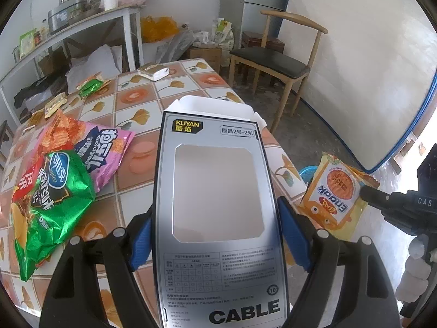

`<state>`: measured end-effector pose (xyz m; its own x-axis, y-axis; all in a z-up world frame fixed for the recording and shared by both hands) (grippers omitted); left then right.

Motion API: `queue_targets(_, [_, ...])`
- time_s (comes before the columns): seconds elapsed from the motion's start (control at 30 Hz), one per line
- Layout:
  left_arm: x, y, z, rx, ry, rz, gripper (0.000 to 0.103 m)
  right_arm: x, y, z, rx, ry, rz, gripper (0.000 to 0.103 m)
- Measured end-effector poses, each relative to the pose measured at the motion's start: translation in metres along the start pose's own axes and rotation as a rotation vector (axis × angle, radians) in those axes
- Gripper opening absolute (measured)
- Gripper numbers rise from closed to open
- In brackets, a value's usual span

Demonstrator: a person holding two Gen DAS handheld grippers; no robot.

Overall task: Collect trash
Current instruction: 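Lift the CABLE box with the left tool while the right tool holds the Enaak bag, then carry the CABLE box and Enaak bag to the blue wastebasket and open both tools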

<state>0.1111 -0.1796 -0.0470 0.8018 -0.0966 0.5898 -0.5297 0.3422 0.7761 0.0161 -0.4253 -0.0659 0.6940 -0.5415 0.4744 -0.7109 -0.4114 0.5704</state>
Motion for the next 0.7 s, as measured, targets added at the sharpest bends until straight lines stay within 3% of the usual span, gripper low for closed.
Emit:
queue_targets(0.33, [0.003, -0.006, 0.032, -0.041, -0.056, -0.014, 0.079, 0.004, 0.028, 0.025, -0.018, -0.056, 0.065, 0.004])
queue_targets(0.7, [0.011, -0.030, 0.137, -0.220, -0.211, -0.099, 0.079, -0.009, 0.108, 0.099, -0.153, -0.223, 0.259, 0.004])
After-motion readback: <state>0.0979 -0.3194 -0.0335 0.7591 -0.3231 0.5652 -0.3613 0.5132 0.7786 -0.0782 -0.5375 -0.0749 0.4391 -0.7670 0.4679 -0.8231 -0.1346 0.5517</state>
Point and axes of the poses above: each gripper's, at about its wrist camera, not at the fingertips, and y roughly against the way its jaws point, z to its right, x to its top, the point moved 5 cm from there along -y, roughly the way its jaws point, and after that the axes turned 14 degrees about y, right-handed, at the moved point
